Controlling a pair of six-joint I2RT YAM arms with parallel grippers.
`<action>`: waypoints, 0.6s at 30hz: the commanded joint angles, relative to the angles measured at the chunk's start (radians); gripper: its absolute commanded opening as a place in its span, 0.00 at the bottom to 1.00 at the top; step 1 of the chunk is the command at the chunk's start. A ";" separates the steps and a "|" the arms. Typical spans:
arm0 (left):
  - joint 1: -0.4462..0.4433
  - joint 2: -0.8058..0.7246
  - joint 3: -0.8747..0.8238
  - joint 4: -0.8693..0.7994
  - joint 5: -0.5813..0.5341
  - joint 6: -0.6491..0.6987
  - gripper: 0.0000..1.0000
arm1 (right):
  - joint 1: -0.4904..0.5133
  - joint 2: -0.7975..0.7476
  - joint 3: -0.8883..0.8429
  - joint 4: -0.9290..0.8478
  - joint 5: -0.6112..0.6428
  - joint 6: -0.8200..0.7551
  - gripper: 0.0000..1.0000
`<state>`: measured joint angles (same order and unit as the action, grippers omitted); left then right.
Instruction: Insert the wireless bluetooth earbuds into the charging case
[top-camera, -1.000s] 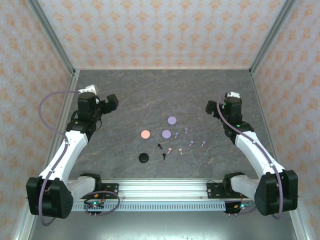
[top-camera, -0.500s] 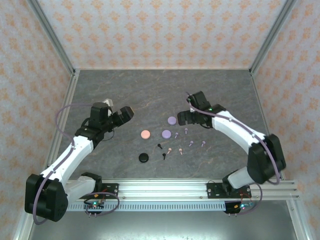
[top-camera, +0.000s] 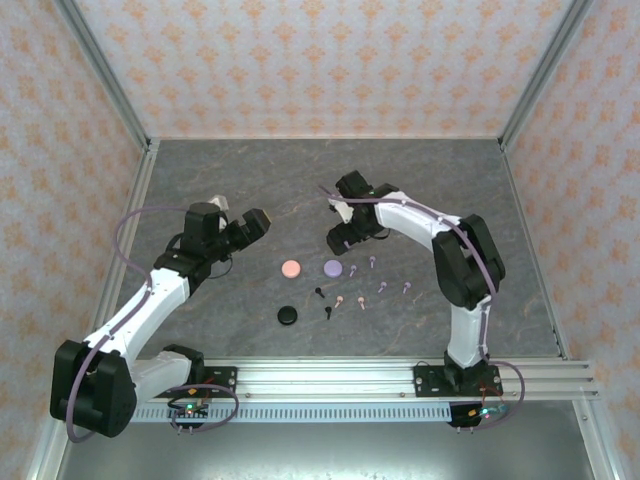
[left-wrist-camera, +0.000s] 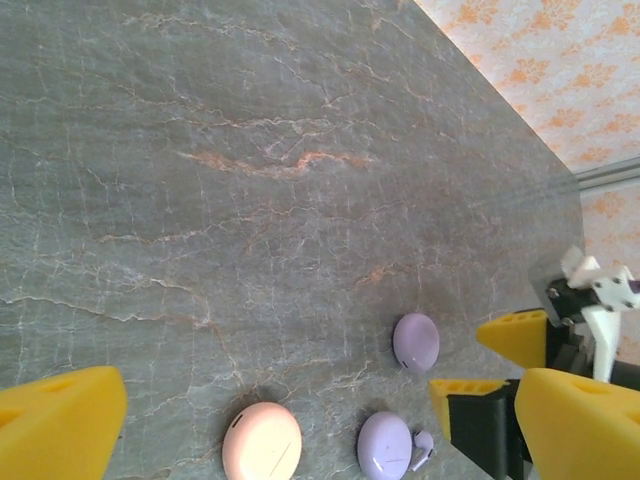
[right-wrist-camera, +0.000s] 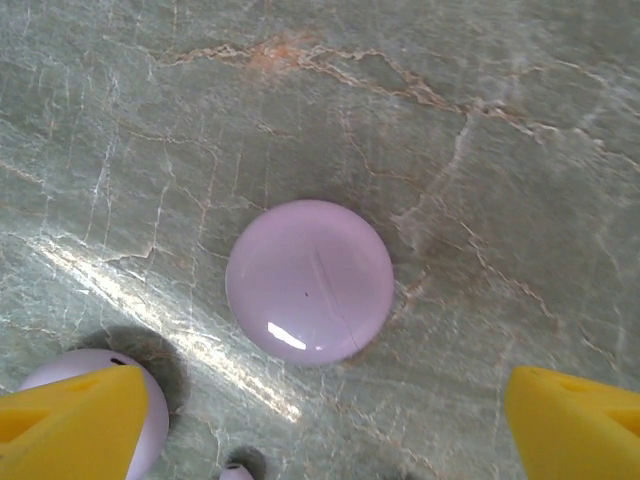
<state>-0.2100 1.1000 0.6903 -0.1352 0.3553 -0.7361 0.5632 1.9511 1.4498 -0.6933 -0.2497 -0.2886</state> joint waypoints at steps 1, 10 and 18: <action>-0.007 -0.019 0.035 -0.020 -0.034 0.014 1.00 | 0.009 0.049 0.058 -0.053 -0.020 -0.052 0.90; -0.007 -0.011 0.055 -0.041 -0.044 0.025 1.00 | 0.027 0.146 0.117 -0.040 0.000 -0.052 0.79; -0.007 -0.019 0.063 -0.066 -0.059 0.041 1.00 | 0.035 0.161 0.115 -0.047 0.010 -0.040 0.69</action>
<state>-0.2096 1.0996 0.7242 -0.1707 0.3294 -0.7242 0.5915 2.1010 1.5467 -0.7109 -0.2466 -0.3302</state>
